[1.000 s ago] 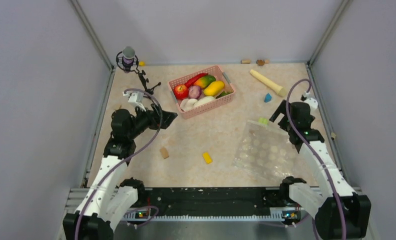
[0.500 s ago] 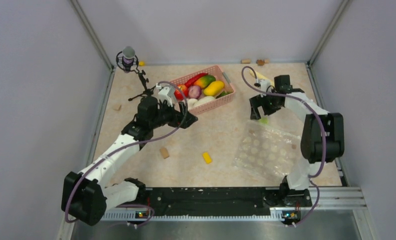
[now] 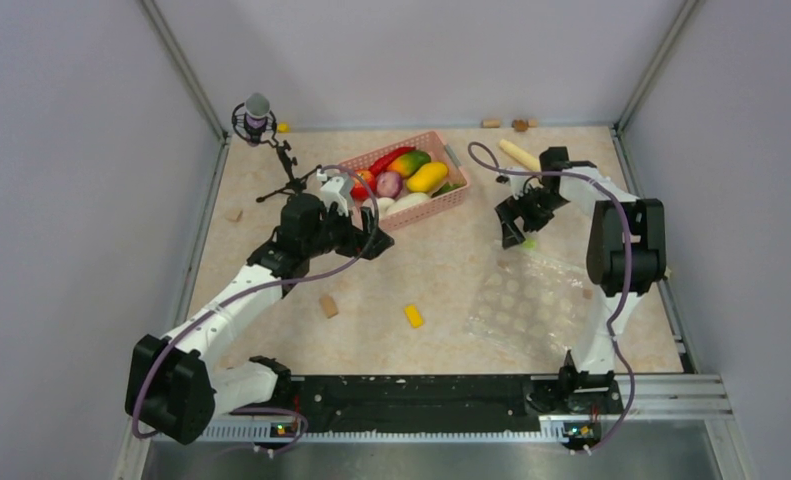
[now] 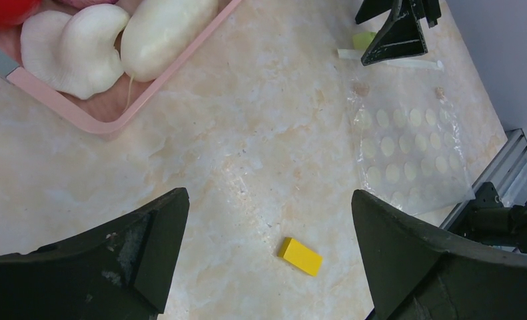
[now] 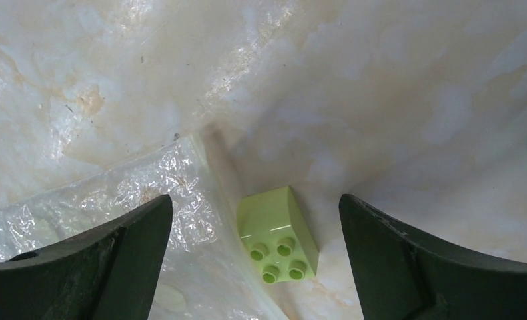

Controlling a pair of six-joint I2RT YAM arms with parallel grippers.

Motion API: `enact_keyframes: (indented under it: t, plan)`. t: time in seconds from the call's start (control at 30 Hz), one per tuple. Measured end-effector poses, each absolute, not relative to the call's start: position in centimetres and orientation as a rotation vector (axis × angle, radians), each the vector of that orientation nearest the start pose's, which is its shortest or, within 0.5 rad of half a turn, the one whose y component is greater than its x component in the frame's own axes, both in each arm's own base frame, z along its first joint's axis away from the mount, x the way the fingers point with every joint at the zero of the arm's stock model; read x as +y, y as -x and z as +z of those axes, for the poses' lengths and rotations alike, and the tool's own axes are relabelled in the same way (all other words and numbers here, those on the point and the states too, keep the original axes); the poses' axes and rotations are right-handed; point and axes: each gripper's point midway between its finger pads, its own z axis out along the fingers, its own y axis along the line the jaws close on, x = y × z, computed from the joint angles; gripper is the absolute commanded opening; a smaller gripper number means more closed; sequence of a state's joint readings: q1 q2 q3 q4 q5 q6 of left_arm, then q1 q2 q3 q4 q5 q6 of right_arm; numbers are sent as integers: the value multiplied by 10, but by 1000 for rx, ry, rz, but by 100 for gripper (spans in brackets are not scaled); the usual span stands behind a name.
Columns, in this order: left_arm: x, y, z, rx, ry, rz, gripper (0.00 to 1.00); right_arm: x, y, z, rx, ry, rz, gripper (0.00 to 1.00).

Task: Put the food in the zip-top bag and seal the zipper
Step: Pick up the zipper food storage bag at the center of the board.

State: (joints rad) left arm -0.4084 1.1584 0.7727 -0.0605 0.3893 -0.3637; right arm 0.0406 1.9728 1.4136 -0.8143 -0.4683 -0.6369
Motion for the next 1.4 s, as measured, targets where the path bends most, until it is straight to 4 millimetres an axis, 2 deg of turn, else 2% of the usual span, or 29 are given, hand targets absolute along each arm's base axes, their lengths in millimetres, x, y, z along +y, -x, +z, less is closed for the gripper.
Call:
enact_keyframes:
  t: [0.13, 0.33, 0.53, 0.8, 0.87, 0.93, 1.03, 1.1, 1.13, 1.2, 1.4]
  plan:
    - [-215, -296, 181, 2083, -300, -866, 97, 71, -374, 32, 2576, 1011, 547, 82]
    - [-215, -296, 181, 2083, -299, -865, 97, 70, -370, 30, 2560, 1018, 543, 80]
    - [-215, -296, 181, 2082, -300, -866, 97, 71, -353, 29, 2590, 984, 530, 79]
    - [-216, -296, 182, 2080, -304, -868, 97, 72, -347, 24, 2666, 948, 374, 72]
    - [-216, -295, 184, 2073, -304, -867, 97, 72, -348, 23, 2682, 937, 320, 66]
    - [-215, -295, 187, 2065, -304, -866, 97, 71, -349, 22, 2691, 930, 266, 55]
    - [-215, -295, 190, 2054, -303, -864, 97, 68, -351, 19, 2709, 916, 165, 33]
    - [-215, -295, 191, 2052, -302, -864, 97, 65, -351, 18, 2716, 902, 113, 11]
    - [-215, -295, 191, 2052, -303, -863, 97, 65, -350, 18, 2721, 894, 100, 6]
    - [-214, -295, 191, 2052, -302, -862, 97, 64, -350, 18, 2731, 866, 67, 0]
    - [-215, -295, 191, 2052, -302, -862, 97, 67, -349, 21, 2727, 801, 7, 0]
